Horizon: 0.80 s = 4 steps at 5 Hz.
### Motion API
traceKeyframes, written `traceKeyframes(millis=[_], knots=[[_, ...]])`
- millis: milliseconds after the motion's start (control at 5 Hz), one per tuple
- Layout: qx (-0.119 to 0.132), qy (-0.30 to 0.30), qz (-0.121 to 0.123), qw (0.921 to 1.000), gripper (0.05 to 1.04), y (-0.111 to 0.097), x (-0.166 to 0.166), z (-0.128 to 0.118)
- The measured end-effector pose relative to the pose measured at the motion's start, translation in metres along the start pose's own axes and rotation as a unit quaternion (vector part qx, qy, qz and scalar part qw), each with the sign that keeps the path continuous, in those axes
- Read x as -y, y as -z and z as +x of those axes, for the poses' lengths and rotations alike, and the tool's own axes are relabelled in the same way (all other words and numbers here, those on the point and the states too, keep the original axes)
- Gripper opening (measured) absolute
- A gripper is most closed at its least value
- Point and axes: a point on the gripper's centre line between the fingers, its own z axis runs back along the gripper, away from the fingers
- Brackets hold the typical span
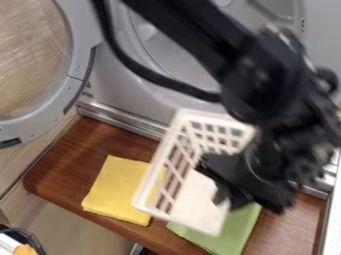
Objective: Pick the white basket and put it on top of the green cloth
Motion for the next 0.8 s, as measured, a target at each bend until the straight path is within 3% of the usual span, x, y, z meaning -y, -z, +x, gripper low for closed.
traceKeyframes(millis=[200,800], knots=[[-0.009,0.007,0.000,0.9999,0.087,0.002,0.022,-0.004],[-0.033,0.046,0.014,0.9983,0.087,0.042,0.051,0.002]])
